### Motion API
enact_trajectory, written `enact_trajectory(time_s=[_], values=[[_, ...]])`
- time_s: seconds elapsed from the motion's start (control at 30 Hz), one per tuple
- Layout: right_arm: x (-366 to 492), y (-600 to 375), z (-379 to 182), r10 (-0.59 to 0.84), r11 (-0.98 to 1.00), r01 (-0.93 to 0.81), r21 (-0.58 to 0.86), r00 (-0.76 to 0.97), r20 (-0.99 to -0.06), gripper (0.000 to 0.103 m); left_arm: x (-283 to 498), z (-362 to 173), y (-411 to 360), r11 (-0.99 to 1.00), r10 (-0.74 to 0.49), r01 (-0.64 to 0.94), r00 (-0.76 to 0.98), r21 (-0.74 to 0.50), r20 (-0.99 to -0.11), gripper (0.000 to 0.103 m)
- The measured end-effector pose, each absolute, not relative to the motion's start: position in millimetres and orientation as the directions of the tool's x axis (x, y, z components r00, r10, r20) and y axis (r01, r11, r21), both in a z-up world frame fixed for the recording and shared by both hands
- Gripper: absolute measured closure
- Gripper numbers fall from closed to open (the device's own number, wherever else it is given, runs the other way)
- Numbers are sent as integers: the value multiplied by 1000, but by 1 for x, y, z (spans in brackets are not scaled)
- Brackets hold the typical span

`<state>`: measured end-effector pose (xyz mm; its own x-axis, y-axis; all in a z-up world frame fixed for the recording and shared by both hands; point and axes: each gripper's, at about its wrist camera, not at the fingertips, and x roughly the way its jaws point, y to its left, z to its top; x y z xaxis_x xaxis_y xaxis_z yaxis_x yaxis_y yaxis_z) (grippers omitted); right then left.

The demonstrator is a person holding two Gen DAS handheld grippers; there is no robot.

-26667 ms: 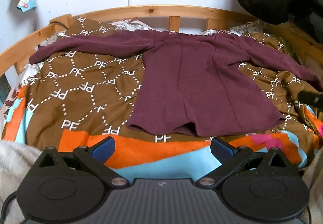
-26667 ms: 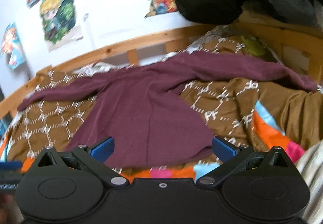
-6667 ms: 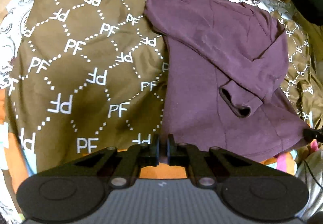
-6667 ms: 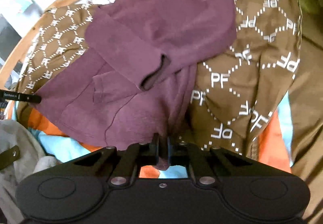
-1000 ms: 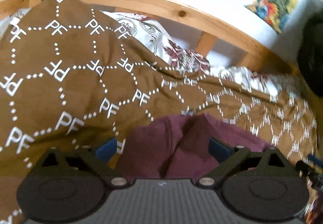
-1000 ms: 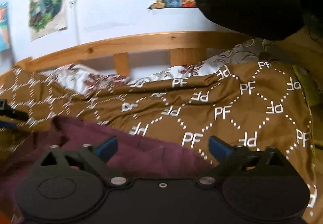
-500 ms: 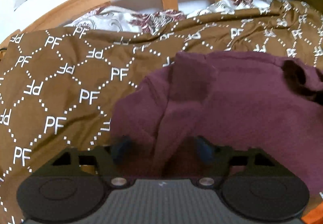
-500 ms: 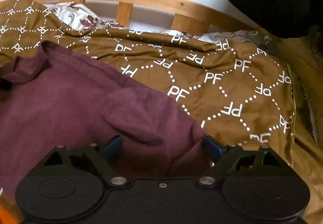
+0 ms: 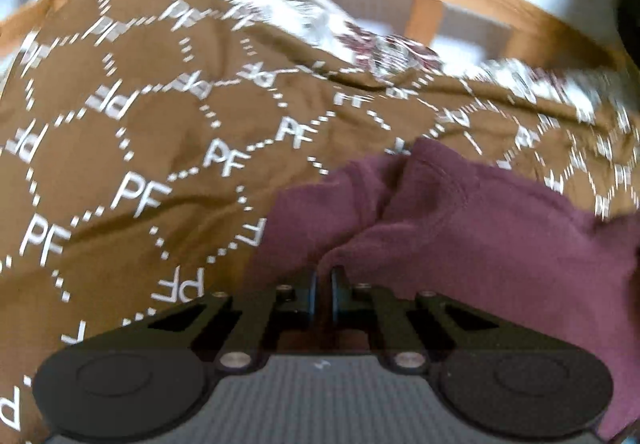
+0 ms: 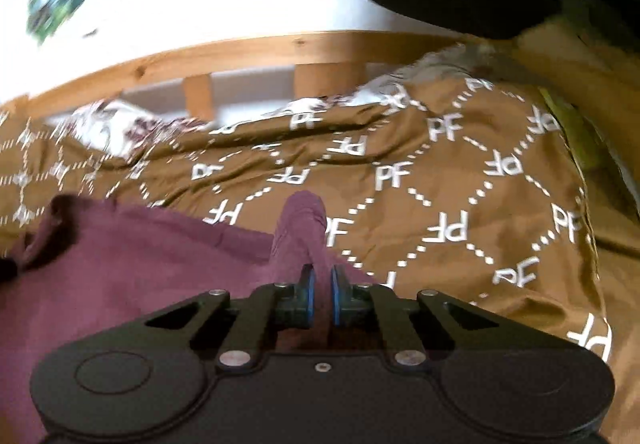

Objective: Fold small clothes

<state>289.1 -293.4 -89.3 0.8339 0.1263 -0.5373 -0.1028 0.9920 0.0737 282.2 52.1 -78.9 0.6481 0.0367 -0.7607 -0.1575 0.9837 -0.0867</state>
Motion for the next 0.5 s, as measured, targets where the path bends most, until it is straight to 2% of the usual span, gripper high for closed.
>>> enact_trajectory(time_s=[0.13, 0.33, 0.47, 0.5], values=[[293, -306, -95, 129, 988, -56, 145, 818, -561, 95, 291, -84, 76, 954, -30, -218, 609, -204, -793, 95], [297, -314, -98, 118, 981, -4, 196, 809, -575, 95, 291, -85, 83, 946, -25, -243, 608, -215, -794, 89], [298, -316, -100, 96, 983, 17, 181, 797, -597, 95, 292, -87, 87, 934, -29, -265, 612, -239, -790, 78], [298, -316, -100, 89, 985, 21, 173, 794, -601, 94, 290, -85, 87, 933, -25, -268, 617, -240, -786, 72]])
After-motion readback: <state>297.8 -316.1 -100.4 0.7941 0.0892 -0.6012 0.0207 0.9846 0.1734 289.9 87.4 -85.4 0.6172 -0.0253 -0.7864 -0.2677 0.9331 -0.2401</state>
